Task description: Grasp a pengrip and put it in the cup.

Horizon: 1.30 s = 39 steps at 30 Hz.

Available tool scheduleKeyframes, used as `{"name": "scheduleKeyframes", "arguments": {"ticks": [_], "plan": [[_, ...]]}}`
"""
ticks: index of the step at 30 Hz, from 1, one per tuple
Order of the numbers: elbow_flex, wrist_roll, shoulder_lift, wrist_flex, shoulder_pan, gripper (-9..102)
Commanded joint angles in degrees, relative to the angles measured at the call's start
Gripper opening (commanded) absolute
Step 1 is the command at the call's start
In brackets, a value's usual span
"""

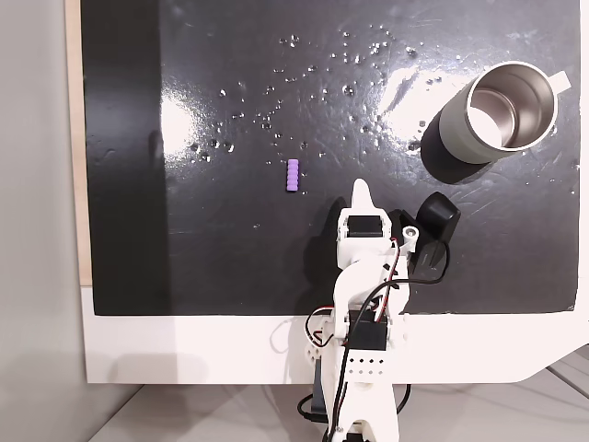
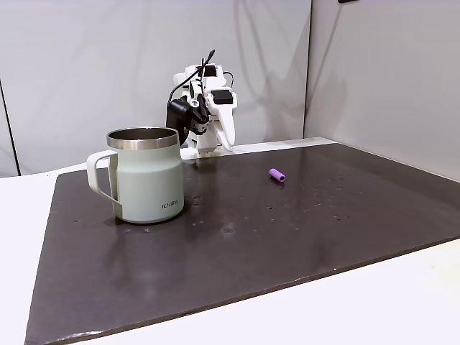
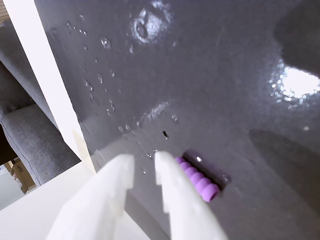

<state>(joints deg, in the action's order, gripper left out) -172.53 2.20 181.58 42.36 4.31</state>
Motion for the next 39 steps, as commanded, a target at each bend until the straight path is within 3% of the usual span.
{"name": "scheduleKeyframes", "arguments": {"ticks": [1, 15, 23, 29, 35, 39], "plan": [[0.35, 3.25, 0.53, 0.18, -1.67, 0], [2.29, 6.94, 0.53, 3.25, -2.02, 0], [14.06, 27.51, 0.35, 17.84, -9.58, 0], [18.54, 42.89, 0.35, 24.17, -15.91, 0], [22.85, 49.31, -1.58, 30.76, -19.42, 0], [28.92, 49.75, -15.12, 32.34, -19.60, 1]]}}
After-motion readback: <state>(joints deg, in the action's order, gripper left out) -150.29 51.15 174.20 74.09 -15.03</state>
